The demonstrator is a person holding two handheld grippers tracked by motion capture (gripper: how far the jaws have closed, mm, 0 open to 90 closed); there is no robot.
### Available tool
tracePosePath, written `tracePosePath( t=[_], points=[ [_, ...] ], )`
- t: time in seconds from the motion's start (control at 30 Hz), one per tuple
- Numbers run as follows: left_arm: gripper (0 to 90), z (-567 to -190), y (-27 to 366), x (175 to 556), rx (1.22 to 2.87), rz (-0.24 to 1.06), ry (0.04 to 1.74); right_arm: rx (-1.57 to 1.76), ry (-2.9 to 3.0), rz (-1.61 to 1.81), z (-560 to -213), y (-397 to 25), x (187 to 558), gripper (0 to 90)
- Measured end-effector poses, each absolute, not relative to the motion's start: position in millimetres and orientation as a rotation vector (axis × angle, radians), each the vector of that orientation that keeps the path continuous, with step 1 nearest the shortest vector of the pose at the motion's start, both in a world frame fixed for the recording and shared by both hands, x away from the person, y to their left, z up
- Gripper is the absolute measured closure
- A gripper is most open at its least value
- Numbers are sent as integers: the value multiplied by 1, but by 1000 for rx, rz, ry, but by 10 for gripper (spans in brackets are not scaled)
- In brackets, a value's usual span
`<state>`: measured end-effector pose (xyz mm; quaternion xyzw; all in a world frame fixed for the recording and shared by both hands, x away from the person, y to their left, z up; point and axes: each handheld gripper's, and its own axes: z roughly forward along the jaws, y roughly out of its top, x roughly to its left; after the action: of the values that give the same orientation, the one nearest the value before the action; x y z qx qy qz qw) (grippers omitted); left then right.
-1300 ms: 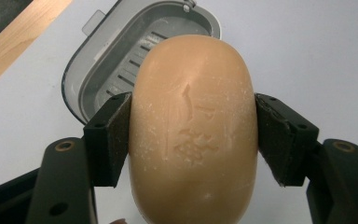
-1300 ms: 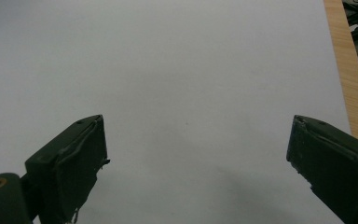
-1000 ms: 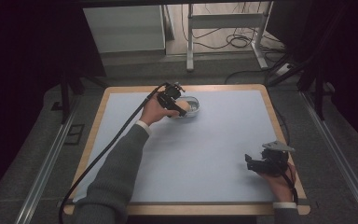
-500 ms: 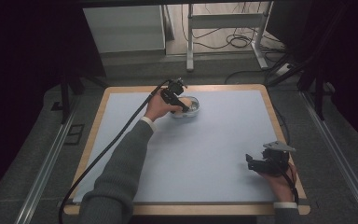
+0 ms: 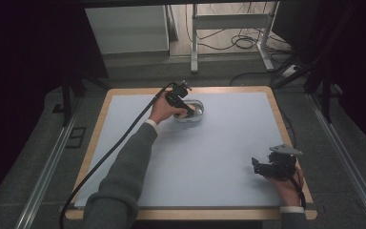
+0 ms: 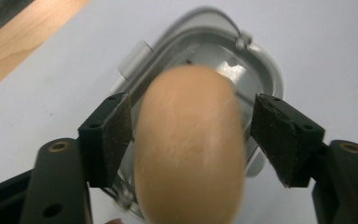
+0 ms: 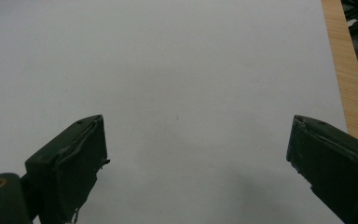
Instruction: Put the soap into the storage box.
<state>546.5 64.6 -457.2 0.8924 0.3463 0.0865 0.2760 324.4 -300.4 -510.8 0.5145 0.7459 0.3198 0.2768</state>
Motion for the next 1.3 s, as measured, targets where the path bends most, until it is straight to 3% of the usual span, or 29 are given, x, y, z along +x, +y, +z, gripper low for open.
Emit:
tracePosePath(
  t=[0.47,1.3],
  points=[
    [258,-438,78,514,2355,270,896,1372,2005,862,-509,-298,323,48],
    [228,-453,127,420,2306,289,859,1362,2018,859,-510,-292,323,48]
  ],
)
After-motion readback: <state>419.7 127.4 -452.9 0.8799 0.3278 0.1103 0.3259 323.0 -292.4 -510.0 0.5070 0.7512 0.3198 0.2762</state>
